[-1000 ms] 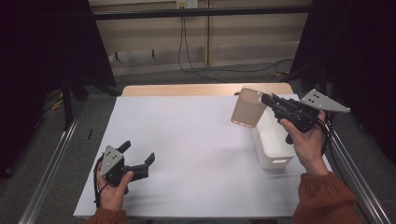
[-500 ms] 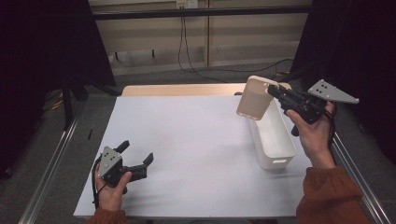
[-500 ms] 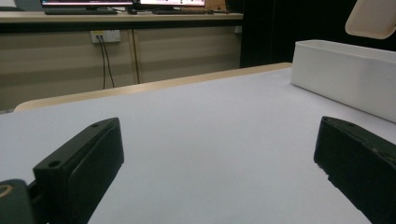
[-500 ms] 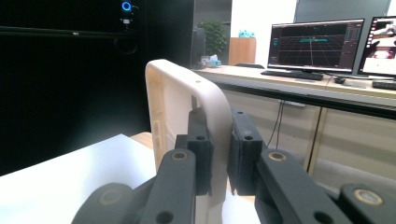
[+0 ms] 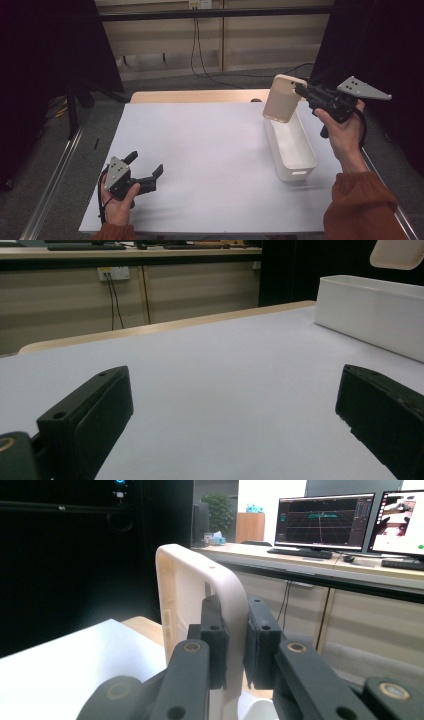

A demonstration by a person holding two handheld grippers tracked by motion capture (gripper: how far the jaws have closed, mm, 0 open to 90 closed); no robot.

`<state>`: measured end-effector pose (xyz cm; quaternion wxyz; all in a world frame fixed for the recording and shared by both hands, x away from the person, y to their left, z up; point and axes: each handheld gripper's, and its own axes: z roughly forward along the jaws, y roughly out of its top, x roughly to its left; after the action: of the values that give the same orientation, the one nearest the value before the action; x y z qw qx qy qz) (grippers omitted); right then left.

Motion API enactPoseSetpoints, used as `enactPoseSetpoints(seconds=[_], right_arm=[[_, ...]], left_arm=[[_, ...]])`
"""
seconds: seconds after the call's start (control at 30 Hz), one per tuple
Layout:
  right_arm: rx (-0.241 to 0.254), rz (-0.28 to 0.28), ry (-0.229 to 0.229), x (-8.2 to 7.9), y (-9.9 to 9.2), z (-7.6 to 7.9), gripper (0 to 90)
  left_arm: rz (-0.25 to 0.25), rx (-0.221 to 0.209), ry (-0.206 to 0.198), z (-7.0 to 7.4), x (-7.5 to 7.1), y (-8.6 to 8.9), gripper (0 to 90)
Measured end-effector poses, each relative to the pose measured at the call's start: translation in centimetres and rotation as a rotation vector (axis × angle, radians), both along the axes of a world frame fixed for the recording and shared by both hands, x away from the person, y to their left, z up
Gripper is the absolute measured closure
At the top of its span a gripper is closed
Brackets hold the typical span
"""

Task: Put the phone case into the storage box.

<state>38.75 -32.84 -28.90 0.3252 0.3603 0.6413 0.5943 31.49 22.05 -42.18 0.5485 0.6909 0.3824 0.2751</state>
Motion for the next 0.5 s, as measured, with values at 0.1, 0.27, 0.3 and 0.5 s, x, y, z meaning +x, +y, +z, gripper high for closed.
enactPoseSetpoints(seconds=[0.1, 0.27, 0.3, 0.5], right_arm=[[0.009, 0.011, 0.000, 0.5, -0.7, -0.1, 80.9], [0.008, 0.023, 0.013, 1.3, -1.7, -0.3, 80.9], [0.016, 0.024, 0.019, 1.4, -1.8, -0.4, 80.9], [0.009, 0.017, 0.050, 2.5, -2.5, -1.2, 80.9]], left_arm=[[-0.001, 0.000, 0.002, 0.0, 0.0, -0.1, 2.1], [0.001, 0.003, 0.006, -0.1, 0.1, -0.1, 2.2], [-0.001, 0.006, 0.008, -0.1, 0.1, -0.1, 2.3], [-0.005, -0.002, 0.014, -0.2, 0.1, -0.1, 2.3]])
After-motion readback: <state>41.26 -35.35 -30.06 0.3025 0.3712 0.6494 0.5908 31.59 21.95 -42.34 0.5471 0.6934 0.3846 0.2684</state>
